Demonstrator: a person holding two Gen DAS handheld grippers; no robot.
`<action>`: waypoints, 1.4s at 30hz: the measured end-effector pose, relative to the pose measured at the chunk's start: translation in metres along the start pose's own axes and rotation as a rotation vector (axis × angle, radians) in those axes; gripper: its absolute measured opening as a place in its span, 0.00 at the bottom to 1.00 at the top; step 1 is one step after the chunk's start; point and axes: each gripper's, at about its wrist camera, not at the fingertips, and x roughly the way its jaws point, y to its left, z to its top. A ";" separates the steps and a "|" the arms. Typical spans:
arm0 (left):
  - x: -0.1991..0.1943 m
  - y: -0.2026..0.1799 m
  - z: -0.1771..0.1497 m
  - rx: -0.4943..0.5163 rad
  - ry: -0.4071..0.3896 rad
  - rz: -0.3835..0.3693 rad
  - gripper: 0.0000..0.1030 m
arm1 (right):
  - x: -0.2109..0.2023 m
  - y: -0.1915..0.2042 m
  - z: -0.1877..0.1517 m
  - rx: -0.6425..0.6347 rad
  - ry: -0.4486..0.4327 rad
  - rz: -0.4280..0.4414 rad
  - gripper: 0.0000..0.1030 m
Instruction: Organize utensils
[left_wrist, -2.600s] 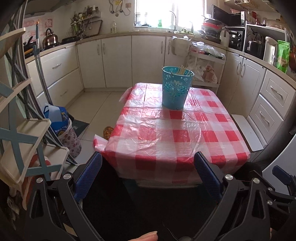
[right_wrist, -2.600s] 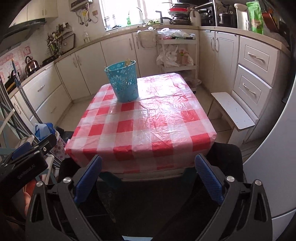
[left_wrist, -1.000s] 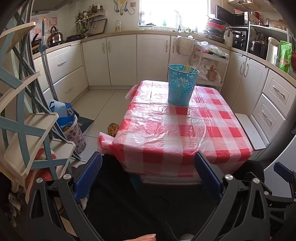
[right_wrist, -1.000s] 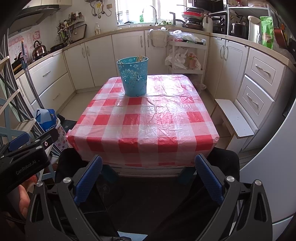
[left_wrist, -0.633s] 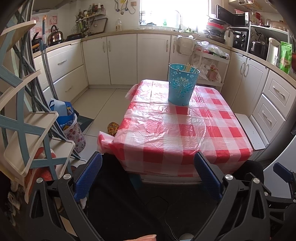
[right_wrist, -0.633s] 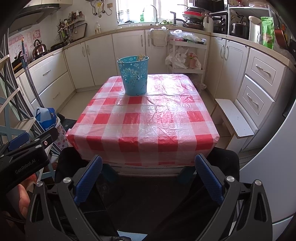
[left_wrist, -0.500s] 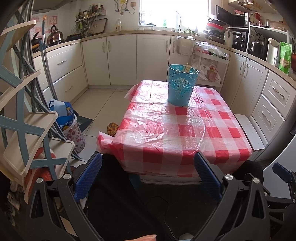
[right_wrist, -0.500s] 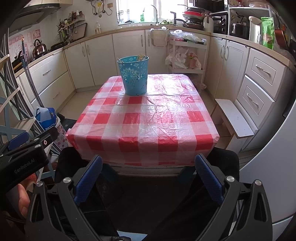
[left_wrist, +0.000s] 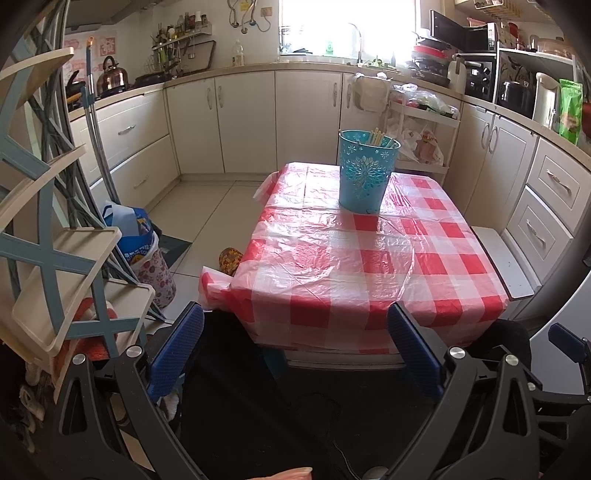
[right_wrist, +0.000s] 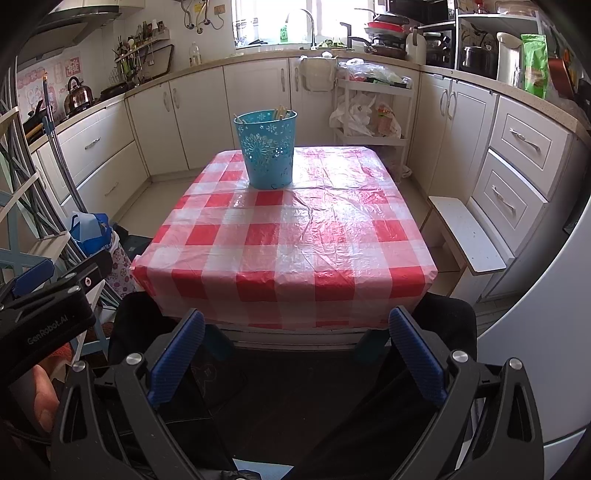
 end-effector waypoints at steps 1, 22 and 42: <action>0.000 0.000 0.000 0.003 -0.001 0.007 0.93 | 0.000 0.000 0.000 0.001 0.000 0.000 0.93; 0.000 -0.002 -0.001 0.014 0.000 0.013 0.93 | 0.000 0.001 -0.001 -0.003 0.003 -0.003 0.93; 0.001 0.001 -0.002 0.010 0.007 -0.010 0.93 | 0.000 0.004 -0.002 -0.004 0.005 -0.006 0.93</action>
